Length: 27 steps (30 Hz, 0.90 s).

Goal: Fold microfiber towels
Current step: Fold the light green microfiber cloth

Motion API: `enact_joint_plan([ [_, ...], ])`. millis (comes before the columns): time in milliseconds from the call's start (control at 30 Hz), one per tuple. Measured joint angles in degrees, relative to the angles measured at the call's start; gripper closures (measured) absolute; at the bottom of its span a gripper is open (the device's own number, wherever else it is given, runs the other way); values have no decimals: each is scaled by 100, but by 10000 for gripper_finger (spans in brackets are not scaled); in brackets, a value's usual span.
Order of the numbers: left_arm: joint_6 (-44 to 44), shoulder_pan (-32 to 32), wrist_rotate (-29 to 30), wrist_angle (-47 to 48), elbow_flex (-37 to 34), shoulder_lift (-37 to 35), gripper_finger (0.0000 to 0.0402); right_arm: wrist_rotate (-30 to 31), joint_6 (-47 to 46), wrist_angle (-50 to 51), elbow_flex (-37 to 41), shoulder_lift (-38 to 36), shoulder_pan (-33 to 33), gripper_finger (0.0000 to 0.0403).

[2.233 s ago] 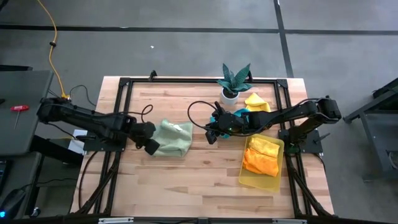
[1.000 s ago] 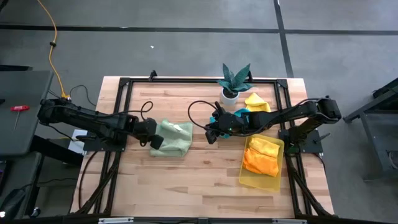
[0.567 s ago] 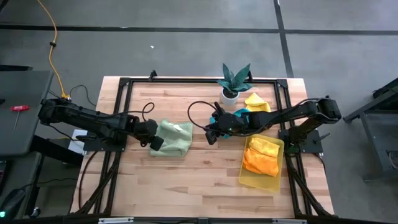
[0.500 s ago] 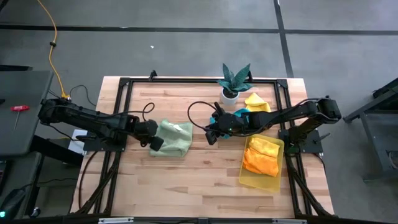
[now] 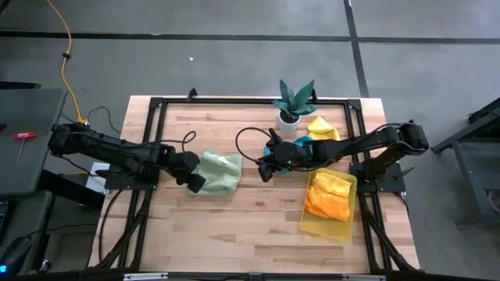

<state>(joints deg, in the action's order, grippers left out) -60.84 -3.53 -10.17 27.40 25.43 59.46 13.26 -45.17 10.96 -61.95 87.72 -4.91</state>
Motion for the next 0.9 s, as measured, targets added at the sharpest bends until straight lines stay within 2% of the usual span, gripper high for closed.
enact_joint_plan([
  [433, -73, 360, -98, 32, 0, -104, 395, 0, 0, 0, 0, 0, 0, 334],
  [900, -520, 850, -91, 175, 2, -367, 395, 0, 13, 15, 0, 0, 0, 334],
])
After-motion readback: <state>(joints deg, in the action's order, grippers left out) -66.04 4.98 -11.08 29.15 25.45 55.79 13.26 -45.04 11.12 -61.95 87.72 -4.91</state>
